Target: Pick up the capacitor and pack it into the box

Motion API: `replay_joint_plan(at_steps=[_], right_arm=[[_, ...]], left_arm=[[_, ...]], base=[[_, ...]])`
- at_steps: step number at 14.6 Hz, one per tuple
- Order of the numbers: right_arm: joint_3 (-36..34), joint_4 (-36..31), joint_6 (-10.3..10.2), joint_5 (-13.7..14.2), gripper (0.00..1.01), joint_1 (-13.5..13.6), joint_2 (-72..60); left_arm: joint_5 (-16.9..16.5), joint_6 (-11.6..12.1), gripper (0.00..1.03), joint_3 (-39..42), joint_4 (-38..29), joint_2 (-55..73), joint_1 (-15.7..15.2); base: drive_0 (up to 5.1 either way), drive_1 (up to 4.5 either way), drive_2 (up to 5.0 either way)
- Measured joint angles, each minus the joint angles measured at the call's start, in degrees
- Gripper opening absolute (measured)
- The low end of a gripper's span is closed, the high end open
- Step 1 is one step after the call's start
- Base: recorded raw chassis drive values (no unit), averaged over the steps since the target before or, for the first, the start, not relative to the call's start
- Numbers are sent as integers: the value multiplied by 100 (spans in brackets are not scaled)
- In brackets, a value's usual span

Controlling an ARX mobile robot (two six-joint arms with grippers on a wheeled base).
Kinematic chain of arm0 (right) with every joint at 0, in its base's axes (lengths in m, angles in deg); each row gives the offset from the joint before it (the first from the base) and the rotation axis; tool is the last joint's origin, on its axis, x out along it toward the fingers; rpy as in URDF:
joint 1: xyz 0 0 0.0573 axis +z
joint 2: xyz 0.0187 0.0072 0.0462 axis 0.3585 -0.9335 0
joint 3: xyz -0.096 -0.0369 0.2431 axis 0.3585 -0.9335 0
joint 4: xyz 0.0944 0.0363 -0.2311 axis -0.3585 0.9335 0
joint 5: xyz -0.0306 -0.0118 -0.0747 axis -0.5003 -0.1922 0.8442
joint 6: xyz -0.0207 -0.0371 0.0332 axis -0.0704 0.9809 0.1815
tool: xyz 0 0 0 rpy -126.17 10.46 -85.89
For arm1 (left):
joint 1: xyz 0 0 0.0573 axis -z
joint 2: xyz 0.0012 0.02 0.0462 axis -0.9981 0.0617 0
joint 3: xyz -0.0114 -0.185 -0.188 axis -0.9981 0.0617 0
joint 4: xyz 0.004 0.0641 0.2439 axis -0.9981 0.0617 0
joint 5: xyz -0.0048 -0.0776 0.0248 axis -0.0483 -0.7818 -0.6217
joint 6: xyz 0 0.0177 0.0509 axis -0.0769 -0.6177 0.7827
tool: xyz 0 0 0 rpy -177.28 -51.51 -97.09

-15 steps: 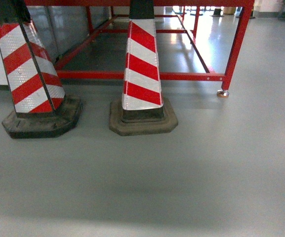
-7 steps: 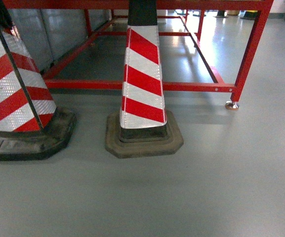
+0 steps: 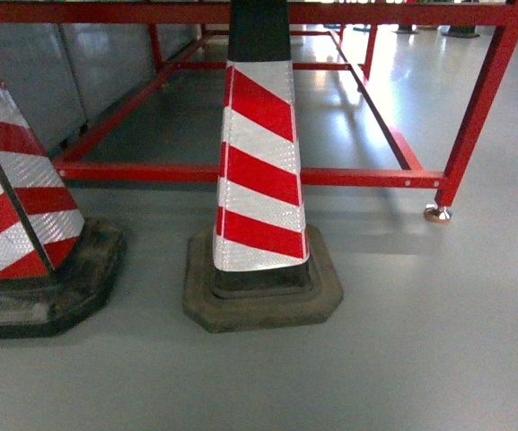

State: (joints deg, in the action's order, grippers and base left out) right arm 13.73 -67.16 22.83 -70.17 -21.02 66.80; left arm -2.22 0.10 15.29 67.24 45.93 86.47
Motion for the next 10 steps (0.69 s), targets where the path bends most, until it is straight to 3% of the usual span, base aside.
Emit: replay_joint_plan(at_steps=[10], right_arm=[[0,9,2,-4,98,0,0]], left_arm=[[0,0,44,0,20,0,0]], base=[[0,0,0]])
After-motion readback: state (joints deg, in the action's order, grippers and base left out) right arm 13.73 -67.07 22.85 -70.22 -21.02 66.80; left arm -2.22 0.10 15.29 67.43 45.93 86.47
